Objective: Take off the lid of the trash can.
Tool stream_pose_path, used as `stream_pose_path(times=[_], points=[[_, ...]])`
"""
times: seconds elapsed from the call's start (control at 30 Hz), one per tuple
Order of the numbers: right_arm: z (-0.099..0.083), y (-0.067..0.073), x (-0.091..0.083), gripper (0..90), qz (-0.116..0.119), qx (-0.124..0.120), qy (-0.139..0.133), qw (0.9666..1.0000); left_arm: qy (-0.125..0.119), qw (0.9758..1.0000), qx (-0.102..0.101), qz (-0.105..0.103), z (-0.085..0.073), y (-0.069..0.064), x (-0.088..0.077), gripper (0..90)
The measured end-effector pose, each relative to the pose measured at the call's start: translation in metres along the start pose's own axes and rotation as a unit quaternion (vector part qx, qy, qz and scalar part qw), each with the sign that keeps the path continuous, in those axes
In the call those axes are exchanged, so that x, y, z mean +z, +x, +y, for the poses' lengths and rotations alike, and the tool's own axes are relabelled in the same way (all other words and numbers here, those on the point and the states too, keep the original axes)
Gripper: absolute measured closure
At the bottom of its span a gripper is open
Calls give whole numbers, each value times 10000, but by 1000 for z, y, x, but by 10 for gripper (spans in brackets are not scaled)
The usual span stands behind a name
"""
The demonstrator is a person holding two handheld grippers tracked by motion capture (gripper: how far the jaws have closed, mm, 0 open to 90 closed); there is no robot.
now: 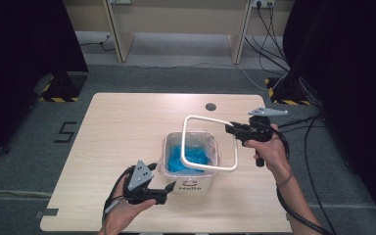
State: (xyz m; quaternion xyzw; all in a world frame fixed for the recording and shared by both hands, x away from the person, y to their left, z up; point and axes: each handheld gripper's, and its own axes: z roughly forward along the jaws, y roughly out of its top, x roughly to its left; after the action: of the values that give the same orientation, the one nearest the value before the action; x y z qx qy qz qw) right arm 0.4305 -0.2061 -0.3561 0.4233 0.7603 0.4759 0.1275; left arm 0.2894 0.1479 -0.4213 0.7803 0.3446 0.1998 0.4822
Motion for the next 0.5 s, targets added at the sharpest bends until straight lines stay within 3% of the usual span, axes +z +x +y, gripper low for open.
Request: stream_pose_path(times=[0.1,0.5], points=[[-6,-11,-9,715,-47,95,19,9999,12,10000,-25,43,-5,4,-2,151],[-27,-44,-41,716,-337,351,-79,9988,-31,9993,-302,-214,-23,14,-6,147]])
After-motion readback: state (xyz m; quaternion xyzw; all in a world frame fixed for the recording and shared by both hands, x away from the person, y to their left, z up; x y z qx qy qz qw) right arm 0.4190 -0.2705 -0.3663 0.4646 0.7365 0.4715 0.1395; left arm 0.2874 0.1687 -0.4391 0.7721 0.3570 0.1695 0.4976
